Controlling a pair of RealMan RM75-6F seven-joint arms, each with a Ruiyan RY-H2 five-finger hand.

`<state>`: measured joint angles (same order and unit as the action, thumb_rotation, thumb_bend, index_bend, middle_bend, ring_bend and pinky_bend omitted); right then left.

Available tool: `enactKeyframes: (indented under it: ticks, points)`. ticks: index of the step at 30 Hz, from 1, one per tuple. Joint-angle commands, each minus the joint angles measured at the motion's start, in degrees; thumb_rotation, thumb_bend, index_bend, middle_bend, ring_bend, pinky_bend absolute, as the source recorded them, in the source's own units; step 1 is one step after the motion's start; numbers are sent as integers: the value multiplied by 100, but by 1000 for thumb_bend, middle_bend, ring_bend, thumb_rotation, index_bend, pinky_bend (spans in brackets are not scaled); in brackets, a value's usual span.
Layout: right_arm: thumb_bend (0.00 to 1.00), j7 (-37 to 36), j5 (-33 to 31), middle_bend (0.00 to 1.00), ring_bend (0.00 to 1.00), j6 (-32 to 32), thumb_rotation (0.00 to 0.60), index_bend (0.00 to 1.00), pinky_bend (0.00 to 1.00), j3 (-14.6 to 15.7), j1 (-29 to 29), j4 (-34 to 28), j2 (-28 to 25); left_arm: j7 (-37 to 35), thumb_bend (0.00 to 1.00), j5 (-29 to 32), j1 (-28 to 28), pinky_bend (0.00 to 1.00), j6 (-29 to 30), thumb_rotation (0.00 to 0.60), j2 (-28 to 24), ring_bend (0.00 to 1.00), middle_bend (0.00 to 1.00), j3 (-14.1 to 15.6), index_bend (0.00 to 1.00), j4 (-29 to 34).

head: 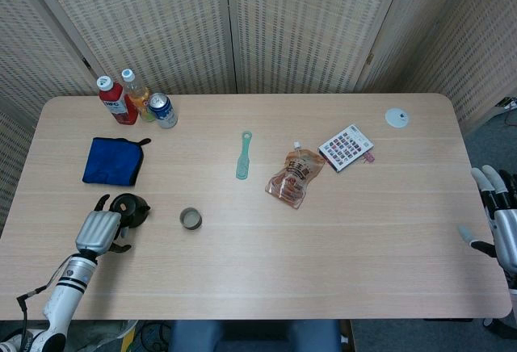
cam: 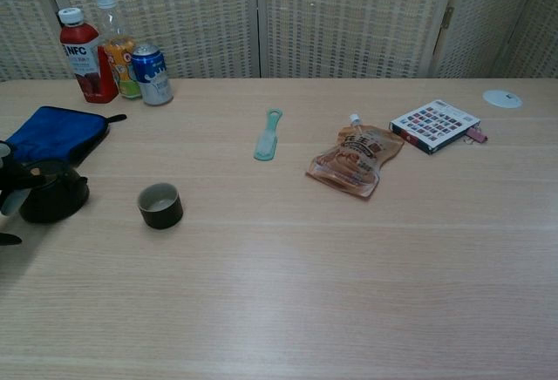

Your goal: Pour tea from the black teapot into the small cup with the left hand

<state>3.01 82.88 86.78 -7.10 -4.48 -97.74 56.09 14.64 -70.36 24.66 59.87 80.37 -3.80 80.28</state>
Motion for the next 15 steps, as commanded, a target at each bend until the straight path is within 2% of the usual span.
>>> enactKeyframes:
  ticks: [1, 4, 5, 8, 11, 15]
  points:
    - [161, -1, -7, 73, 0, -8, 600, 106, 65, -7, -7, 1, 0, -101, 54, 48, 32, 0, -66, 524, -49, 800, 809, -49, 797, 30]
    - [160, -2, -8, 73, 0, -13, 600, 106, 65, -18, -19, 0, 5, -265, 30, 87, 76, 0, -164, 270, -126, 822, 837, -102, 838, 74]
    - [160, -3, -10, 73, 0, -15, 600, 106, 65, -23, -23, -2, 6, -338, 22, 92, 91, 0, -191, 213, -147, 827, 845, -124, 848, 85]
    - [160, -7, -12, 73, 0, -19, 600, 106, 65, -31, -32, -5, 9, -571, 7, 87, 112, 0, -220, 101, -176, 844, 870, -185, 875, 82]
    - [160, -6, -12, 73, 0, -20, 600, 106, 65, -36, -36, -9, 9, -779, 6, 111, 133, 0, -267, 55, -204, 854, 885, -240, 891, 79]
    - [161, -17, -8, 73, 0, -14, 600, 106, 65, -38, -37, -3, 20, -895, 6, 135, 140, 0, -242, 42, -176, 861, 895, -286, 901, 1]
